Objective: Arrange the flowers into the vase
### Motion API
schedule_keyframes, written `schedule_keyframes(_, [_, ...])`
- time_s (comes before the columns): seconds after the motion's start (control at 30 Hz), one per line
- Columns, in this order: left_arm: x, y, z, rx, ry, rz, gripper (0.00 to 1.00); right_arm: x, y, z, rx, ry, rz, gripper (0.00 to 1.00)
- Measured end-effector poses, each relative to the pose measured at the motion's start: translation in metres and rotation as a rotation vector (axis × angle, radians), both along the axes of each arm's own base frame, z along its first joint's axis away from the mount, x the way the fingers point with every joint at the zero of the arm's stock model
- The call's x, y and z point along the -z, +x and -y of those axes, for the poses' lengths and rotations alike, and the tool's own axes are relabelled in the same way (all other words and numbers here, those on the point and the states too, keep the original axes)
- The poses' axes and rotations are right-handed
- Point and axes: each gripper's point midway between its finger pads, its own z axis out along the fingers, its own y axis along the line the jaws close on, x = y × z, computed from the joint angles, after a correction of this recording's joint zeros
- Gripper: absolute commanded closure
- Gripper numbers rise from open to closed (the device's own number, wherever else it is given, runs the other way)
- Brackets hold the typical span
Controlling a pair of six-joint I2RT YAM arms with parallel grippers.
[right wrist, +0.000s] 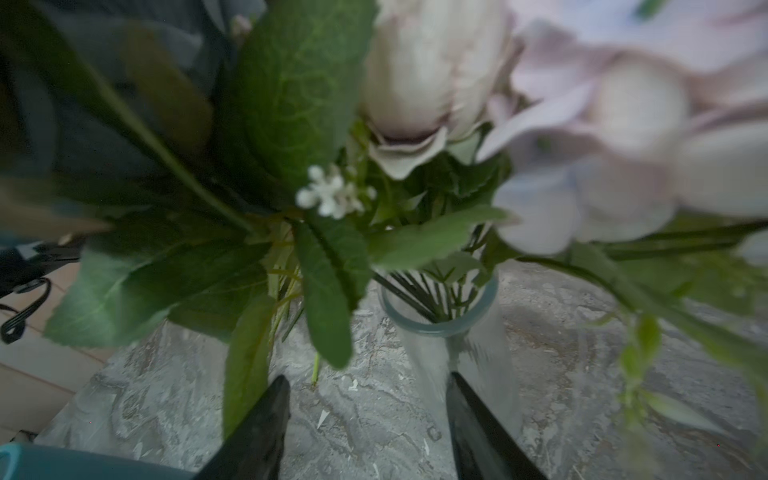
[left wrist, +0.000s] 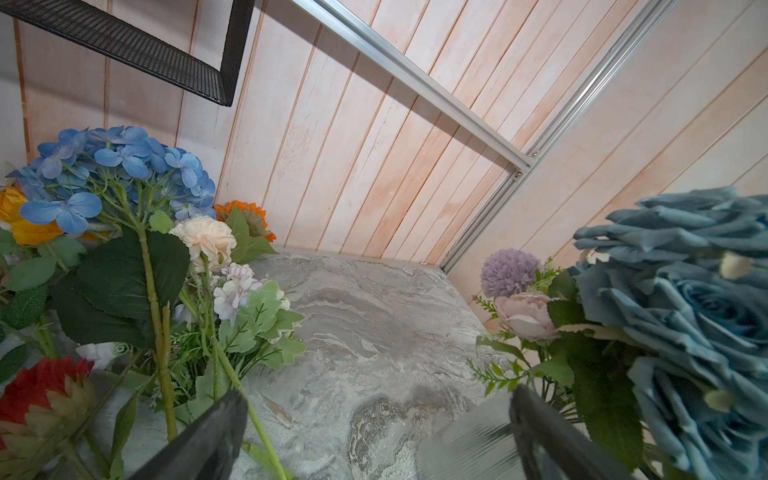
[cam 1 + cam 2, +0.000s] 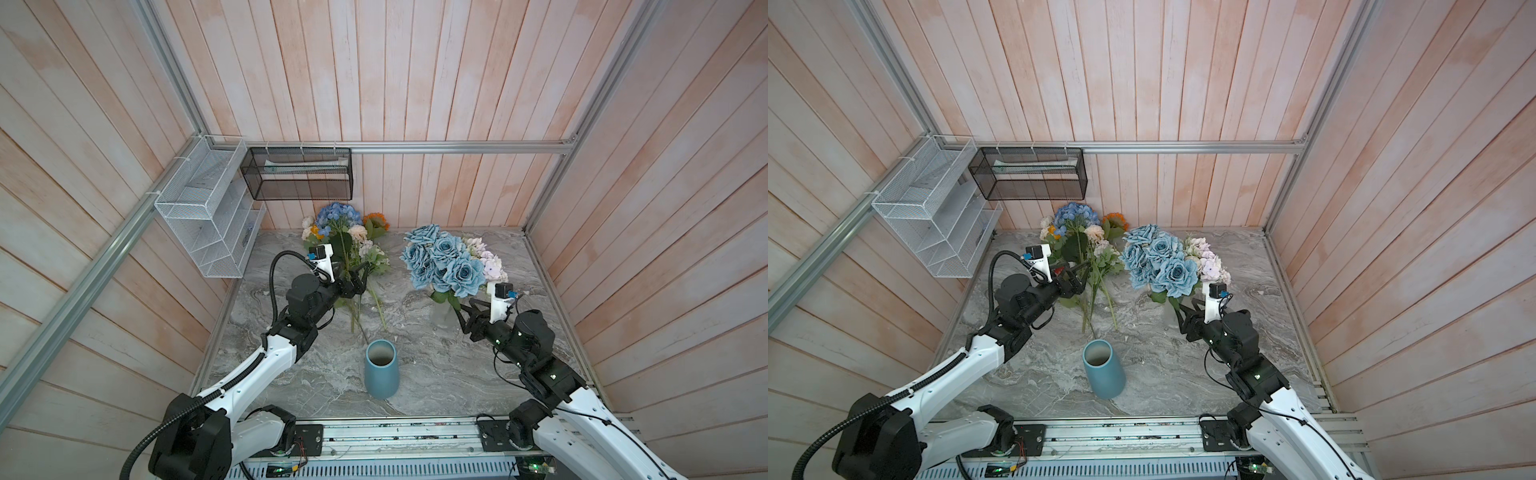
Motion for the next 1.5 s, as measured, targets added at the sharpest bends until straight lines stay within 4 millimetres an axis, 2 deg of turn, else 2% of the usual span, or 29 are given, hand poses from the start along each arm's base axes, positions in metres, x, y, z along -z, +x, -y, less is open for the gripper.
schedule_keyframes(0.13, [-0.002, 0.0, 0.0, -0.001, -0.01, 0.004, 0.0, 0.006, -0.002, -0.022, -0.057, -0.047, 0.007, 0.42])
schedule_keyframes(0.23, [-0.003, 0.0, -0.001, -0.002, -0.014, 0.006, 0.0, 0.016, 0.009, -0.029, -0.048, -0.11, 0.004, 0.41])
schedule_keyframes(0.33, [-0.002, -0.001, -0.003, -0.006, -0.017, 0.005, 0.0, 0.015, 0.022, -0.031, -0.024, -0.14, 0.026, 0.41])
schedule_keyframes(0.5, [-0.001, -0.005, -0.005, -0.008, -0.018, 0.008, 0.0, -0.001, 0.039, -0.032, 0.035, -0.122, 0.088, 0.36])
schedule_keyframes(0.67, [0.0, -0.004, -0.007, -0.012, -0.018, 0.004, 0.0, -0.017, 0.057, -0.021, 0.161, -0.06, 0.135, 0.35])
schedule_keyframes(0.9, [0.004, -0.004, -0.008, -0.017, -0.008, 0.0, 0.0, -0.045, 0.068, -0.004, 0.301, 0.071, 0.182, 0.36])
schedule_keyframes(1.13, [0.013, 0.001, -0.019, -0.068, 0.048, -0.005, 0.0, -0.06, 0.066, 0.007, 0.354, 0.185, 0.202, 0.38])
schedule_keyframes(1.23, [0.019, 0.004, -0.025, -0.098, 0.089, -0.009, 0.05, -0.063, 0.062, 0.004, 0.325, 0.202, 0.213, 0.38])
schedule_keyframes(1.4, [0.049, 0.015, -0.043, -0.154, 0.16, -0.086, 0.15, -0.071, 0.048, -0.005, 0.229, 0.204, 0.226, 0.38])
schedule_keyframes(1.5, [0.066, 0.022, -0.065, -0.211, 0.165, -0.156, 0.2, -0.076, 0.037, -0.006, 0.183, 0.189, 0.234, 0.37])
